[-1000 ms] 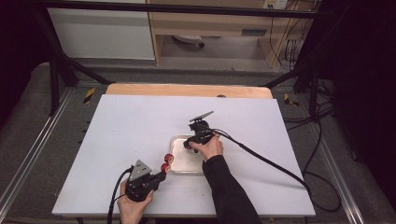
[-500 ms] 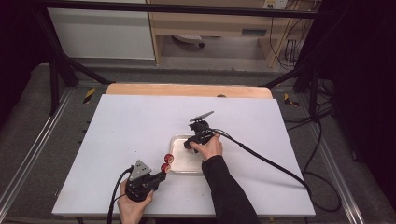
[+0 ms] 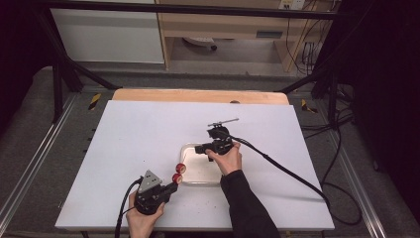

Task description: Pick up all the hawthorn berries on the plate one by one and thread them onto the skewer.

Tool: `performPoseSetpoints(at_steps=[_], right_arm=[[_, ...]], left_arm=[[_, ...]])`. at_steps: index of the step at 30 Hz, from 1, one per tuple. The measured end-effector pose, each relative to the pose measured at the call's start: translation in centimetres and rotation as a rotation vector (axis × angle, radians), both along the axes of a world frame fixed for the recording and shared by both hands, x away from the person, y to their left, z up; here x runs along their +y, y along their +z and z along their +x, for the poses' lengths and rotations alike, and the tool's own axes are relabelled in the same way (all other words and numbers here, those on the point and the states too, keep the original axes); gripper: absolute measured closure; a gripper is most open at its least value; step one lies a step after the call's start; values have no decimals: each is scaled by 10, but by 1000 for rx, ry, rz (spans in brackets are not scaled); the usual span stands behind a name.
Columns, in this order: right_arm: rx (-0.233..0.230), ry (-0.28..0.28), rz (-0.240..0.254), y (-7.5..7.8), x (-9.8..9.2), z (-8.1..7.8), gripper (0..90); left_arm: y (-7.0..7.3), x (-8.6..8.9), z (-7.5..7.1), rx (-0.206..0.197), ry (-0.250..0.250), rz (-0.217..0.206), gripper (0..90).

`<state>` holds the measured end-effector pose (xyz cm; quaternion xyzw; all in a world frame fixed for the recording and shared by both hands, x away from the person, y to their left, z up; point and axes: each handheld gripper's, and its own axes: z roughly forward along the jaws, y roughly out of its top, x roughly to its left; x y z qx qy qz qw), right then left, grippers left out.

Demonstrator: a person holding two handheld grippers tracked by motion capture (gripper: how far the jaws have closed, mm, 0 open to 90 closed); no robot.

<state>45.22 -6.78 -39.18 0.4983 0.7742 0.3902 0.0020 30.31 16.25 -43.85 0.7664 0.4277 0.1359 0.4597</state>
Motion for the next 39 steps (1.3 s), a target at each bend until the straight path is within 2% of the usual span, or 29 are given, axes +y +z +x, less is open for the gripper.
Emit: performPoseSetpoints(at_steps=[3, 9, 13, 15, 22, 24, 30, 39], right_arm=[[-24, -9, 67, 2, -9, -8, 618], [-103, -43, 197, 1, -29, -24, 617], [-156, -82, 305, 0, -42, -34, 617], [-185, -101, 341, 0, -47, -39, 617], [-266, -134, 454, 1, -58, -51, 618], [-277, -139, 474, 1, -58, -55, 618], [-317, -140, 536, 2, -59, -62, 618], [-334, -124, 558, 5, -60, -68, 618]], left_arm=[[0, -4, 0, 4, -1, -5, 882], [1, -17, -1, 5, -3, -33, 882], [2, -29, -2, 6, -12, -54, 882], [3, -35, -2, 9, -20, -54, 882], [2, -51, -1, 35, -16, -113, 880], [2, -56, -2, 48, -23, -131, 880], [3, -66, -2, 53, -27, -159, 881], [7, -68, -1, 53, -26, -178, 880]])
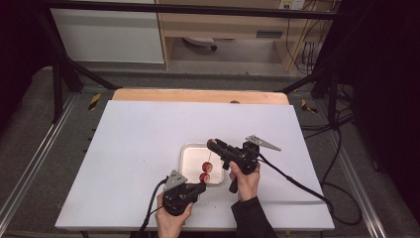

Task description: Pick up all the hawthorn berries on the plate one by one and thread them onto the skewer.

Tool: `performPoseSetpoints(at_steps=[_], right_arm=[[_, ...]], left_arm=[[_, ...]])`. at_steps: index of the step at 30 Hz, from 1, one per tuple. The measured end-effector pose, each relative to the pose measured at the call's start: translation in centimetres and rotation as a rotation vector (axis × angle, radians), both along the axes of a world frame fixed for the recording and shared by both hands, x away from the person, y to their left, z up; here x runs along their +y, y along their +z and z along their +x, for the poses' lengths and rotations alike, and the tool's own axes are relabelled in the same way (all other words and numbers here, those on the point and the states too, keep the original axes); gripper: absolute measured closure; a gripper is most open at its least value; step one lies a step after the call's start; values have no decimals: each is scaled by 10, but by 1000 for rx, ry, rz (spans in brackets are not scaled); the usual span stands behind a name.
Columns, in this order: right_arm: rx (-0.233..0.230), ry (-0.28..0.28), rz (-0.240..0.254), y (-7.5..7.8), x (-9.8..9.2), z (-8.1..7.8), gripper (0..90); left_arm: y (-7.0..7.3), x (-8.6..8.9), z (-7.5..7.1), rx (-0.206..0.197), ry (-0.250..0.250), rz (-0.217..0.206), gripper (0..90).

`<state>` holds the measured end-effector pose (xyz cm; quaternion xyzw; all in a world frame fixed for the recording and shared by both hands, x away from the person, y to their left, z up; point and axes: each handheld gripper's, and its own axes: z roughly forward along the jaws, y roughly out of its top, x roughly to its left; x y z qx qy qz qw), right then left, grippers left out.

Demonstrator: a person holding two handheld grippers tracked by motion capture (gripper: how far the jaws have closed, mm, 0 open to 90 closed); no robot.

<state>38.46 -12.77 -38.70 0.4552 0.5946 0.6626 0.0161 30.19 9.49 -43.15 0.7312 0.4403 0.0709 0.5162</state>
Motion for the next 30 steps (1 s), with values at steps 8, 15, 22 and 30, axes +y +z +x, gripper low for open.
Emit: performPoseSetpoints(at_steps=[8, 15, 22, 30], right_arm=[[-5, 10, -2, 0, 0, -1, 618], [-14, 24, -19, -3, 1, -2, 618], [-43, 29, -36, -3, 1, -4, 619], [-67, 55, -57, 2, -5, -5, 620]], left_arm=[[0, 1, 1, 3, 3, -2, 881], [1, 2, 2, 15, 2, -8, 881], [-3, 0, 2, 42, -10, -76, 882], [-7, 5, 2, 59, -27, -164, 881]])
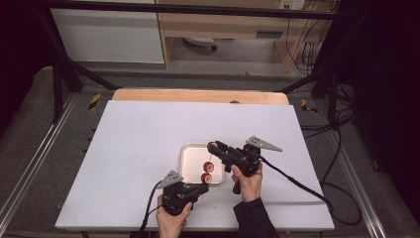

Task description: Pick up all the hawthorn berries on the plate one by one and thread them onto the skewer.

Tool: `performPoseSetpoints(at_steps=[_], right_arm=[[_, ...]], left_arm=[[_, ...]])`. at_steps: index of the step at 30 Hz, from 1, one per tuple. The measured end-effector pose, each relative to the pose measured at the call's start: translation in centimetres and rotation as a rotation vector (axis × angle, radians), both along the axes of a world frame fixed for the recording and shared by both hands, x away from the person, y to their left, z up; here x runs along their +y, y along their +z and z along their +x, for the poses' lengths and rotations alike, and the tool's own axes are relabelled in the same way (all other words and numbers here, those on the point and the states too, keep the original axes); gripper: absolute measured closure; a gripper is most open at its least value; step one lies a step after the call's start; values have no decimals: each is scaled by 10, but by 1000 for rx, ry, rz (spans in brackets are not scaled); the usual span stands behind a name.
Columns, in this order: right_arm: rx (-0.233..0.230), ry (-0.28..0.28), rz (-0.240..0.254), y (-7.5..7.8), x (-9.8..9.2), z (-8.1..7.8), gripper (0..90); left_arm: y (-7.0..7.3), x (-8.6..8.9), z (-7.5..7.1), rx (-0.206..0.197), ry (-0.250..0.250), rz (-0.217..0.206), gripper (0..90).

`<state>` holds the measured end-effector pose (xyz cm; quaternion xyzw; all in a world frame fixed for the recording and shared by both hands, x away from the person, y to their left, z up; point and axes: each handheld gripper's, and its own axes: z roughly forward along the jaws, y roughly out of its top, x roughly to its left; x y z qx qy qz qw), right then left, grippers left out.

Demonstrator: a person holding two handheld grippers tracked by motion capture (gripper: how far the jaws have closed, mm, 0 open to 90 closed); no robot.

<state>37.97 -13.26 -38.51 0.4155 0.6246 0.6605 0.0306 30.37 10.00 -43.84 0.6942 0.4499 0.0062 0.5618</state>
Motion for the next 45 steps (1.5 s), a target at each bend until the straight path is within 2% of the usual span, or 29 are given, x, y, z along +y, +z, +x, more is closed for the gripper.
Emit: performPoseSetpoints(at_steps=[3, 4, 5, 6, 12, 13, 17, 21, 22, 24, 26, 29, 31, 34, 37, 40, 45], right_arm=[[35, 9, -1, 0, -1, 1, 620], [42, 15, -2, 0, -1, 1, 621], [66, 33, -6, -1, 0, 2, 621], [63, 32, -15, -2, 0, 2, 622], [84, 63, -25, -7, 5, 0, 622], [90, 77, -26, -9, 6, -1, 622], [74, 65, -33, -11, 7, -2, 622], [68, 67, -52, -11, 6, -2, 614], [61, 63, -57, -11, 6, -2, 598], [35, 47, -64, -9, 4, -2, 478], [27, 44, -83, -6, 1, -1, 408], [-1, 23, -151, -3, -4, 2, 267], [-10, 14, -206, -3, -7, 3, 221], [-13, 23, -289, -4, -13, 6, 123], [-15, 28, -363, -7, -19, 8, 71], [-15, 23, -410, -10, -24, 9, 55], [26, 24, -498, -17, -34, 7, 19]], left_arm=[[0, -1, -1, -19, 2, 29, 882], [1, -1, -3, -44, 16, 45, 882], [2, -2, -3, -55, 24, 71, 883], [3, -2, -3, -57, 26, 82, 883], [7, 0, 0, -60, 47, 56, 883], [8, 0, 1, -54, 45, 61, 883], [6, -1, 3, -49, 37, 73, 883], [4, -1, 5, -61, 40, 89, 882], [4, -1, 5, -69, 45, 100, 882], [3, 1, 5, -79, 47, 122, 882], [3, 4, 5, -85, 48, 140, 882], [3, 7, 5, -92, 43, 165, 882], [3, 9, 5, -107, 46, 195, 882], [4, 12, 6, -107, 49, 210, 882], [5, 15, 7, -112, 44, 223, 881], [6, 18, 8, -109, 41, 239, 881], [10, 23, 9, -106, 41, 259, 881]])
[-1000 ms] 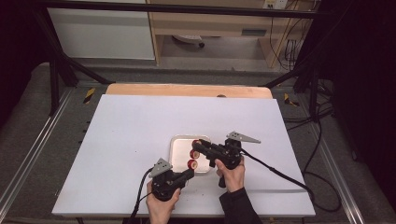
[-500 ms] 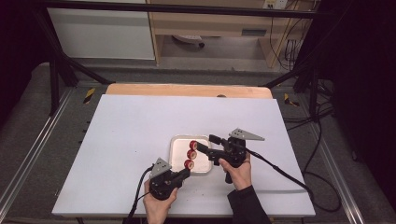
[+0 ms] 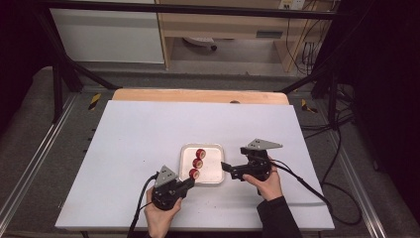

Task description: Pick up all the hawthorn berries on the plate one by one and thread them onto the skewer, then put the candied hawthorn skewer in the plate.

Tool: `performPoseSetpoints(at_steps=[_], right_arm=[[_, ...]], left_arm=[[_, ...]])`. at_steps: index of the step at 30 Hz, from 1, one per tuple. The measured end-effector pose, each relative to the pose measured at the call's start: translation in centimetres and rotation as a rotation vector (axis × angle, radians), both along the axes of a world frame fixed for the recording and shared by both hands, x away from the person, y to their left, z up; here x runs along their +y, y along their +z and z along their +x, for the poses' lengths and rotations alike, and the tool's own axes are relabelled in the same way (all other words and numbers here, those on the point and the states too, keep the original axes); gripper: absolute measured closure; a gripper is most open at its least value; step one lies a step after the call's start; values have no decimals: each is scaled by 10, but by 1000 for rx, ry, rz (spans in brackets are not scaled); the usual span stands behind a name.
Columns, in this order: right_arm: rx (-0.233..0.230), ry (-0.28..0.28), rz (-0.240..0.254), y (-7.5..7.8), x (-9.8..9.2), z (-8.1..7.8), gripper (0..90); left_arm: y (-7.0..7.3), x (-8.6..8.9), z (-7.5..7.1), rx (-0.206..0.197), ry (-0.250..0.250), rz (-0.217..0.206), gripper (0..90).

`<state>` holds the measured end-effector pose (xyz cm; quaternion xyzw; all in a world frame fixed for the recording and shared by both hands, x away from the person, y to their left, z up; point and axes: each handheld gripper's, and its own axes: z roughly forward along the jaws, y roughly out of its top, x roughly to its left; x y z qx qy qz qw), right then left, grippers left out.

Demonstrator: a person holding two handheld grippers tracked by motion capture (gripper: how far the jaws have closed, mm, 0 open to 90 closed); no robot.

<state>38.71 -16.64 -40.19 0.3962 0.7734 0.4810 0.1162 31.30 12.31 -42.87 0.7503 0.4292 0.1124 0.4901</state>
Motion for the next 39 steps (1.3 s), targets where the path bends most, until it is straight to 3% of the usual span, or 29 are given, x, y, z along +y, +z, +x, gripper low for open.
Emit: performPoseSetpoints(at_steps=[8, 21, 31, 39], right_arm=[[43, -26, -56, -14, -23, -7, 10], [59, -8, -144, -36, -57, -20, 12], [66, -4, -175, -44, -69, -29, 12], [52, 0, -196, -44, -73, -30, 11]], left_arm=[[12, 4, 6, -8, -12, 64, 881], [31, 1, 29, -6, -25, 159, 880], [37, -5, 46, 1, -24, 215, 881], [33, -10, 56, 20, -25, 254, 881]])
